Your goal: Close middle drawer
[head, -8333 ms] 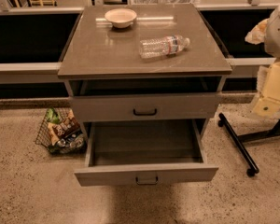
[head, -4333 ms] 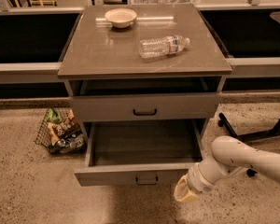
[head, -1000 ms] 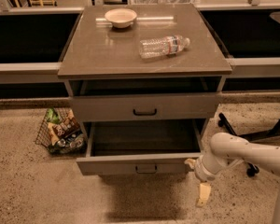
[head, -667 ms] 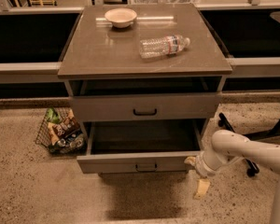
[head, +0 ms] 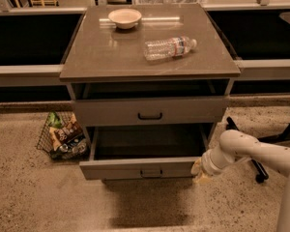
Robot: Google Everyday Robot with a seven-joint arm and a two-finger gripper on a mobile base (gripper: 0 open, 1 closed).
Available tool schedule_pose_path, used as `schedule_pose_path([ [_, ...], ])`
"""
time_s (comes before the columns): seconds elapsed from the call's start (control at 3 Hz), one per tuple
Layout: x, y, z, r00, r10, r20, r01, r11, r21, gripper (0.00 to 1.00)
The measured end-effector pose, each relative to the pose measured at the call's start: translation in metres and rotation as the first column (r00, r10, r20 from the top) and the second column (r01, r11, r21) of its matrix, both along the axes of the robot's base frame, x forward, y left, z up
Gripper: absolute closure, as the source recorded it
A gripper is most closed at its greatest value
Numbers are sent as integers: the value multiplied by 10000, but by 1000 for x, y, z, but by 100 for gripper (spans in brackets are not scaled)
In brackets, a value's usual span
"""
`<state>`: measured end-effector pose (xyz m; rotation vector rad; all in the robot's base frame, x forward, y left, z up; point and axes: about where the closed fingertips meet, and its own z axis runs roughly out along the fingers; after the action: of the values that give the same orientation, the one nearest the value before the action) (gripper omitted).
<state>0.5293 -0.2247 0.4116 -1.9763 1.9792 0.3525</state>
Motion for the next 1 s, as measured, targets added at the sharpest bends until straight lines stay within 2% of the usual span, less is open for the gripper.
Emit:
schedule_pose_path([
  [0.33,21,-3,-5,9995,-160,286,159,9999,24,84],
  [0.67,40,-5,-9,9978,-341,561,339,9994,46,100],
  [1.0,57,-7,-11,9952,-491,849,485,9988,97,86],
])
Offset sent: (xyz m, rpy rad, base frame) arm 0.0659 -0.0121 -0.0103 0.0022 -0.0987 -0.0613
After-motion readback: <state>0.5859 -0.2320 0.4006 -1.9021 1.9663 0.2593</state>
